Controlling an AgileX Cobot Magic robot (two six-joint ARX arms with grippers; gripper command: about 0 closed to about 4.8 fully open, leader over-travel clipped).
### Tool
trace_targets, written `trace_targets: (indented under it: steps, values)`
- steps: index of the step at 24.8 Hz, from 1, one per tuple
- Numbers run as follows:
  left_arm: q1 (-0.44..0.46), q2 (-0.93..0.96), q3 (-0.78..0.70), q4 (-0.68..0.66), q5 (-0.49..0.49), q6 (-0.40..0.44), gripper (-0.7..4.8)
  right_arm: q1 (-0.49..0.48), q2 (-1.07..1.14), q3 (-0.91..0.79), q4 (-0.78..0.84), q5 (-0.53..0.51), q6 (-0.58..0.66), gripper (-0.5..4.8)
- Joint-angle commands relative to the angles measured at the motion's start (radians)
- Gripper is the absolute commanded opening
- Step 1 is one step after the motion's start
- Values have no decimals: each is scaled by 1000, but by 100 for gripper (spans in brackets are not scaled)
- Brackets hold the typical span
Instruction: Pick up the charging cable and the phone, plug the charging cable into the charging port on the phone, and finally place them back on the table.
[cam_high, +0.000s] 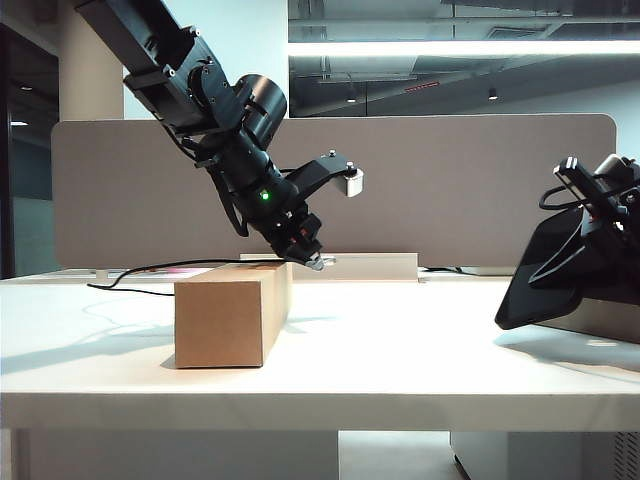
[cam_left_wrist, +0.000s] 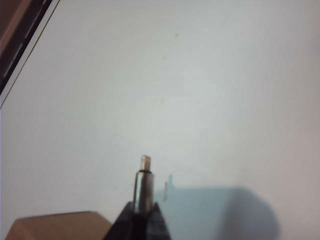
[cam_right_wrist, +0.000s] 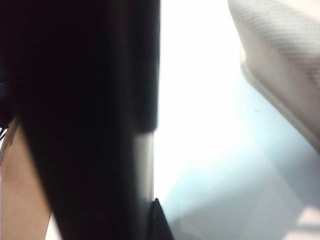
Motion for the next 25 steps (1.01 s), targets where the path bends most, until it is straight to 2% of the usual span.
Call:
trace_targets:
  steps: [1, 7, 9, 10, 12, 20, 25]
  values:
    - [-2, -3, 6, 39, 32, 3, -6, 0, -6, 6, 40, -7, -10, -9]
    - [-14, -68, 11, 31, 59, -13, -6, 0, -24, 8, 46, -22, -8, -9]
    - [-14, -113, 11, 11, 105, -101, -6, 0, -59, 8, 48, -21, -7, -9]
    - [-13, -147, 11, -13, 148, -183, -6, 0, -96, 8, 49, -21, -7, -9]
    - [-13, -189, 10, -57, 223, -267, -6, 0, -157, 9, 48, -18, -6, -9]
    - [-13, -342, 10, -374, 472, -266, -6, 20, -420, 10, 33, -33, 23, -9]
    - [-15, -412, 10, -475, 678, -280, -6, 85, -558, 14, 33, -32, 56, -9]
